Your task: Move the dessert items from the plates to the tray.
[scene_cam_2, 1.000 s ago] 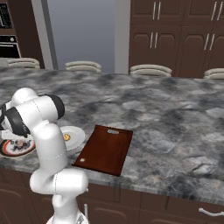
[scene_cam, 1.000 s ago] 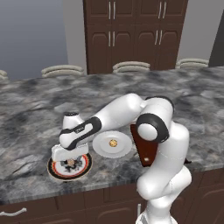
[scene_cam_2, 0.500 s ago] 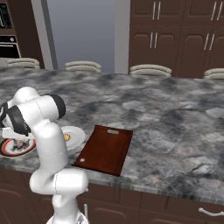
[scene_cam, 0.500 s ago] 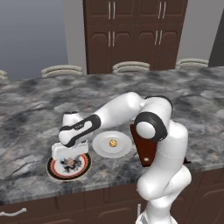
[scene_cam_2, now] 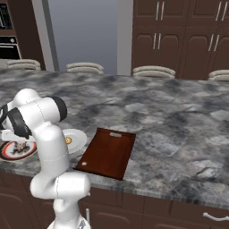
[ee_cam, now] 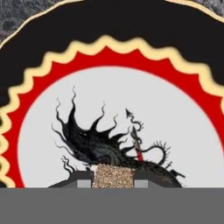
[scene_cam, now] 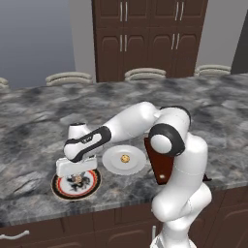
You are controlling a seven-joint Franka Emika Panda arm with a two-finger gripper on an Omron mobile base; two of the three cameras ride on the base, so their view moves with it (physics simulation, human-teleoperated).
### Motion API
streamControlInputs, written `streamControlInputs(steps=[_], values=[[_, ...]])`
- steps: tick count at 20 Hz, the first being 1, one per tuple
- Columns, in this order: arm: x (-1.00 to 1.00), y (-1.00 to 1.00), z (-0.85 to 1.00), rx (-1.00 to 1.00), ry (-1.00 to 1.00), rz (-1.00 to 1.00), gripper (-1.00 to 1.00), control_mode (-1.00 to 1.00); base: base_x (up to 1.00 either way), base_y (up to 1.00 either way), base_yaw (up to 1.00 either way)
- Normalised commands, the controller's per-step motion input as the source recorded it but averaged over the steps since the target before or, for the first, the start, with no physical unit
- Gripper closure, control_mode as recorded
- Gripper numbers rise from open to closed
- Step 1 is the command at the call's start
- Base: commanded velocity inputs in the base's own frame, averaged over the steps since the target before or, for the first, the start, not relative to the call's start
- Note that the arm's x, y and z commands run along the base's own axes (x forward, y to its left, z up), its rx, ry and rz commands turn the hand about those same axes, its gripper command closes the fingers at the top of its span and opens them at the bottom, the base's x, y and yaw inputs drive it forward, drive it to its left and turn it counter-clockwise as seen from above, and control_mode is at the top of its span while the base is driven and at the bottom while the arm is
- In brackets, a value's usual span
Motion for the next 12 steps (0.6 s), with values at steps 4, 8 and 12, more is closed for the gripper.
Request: streamControlInputs(steps=[4,8,12], values=[[-0.02,-0.01,0.12,0.0,0.0,0.0,1.0,-1.0,0.0,0.0,0.0],[-0.15,-0.25,0.39,0.0,0.0,0.01,1.0,-1.0,0.0,0.0,0.0],[-0.26,-0.61,0.38,0.0,0.0,0.05,1.0,-1.0,0.0,0.0,0.0]])
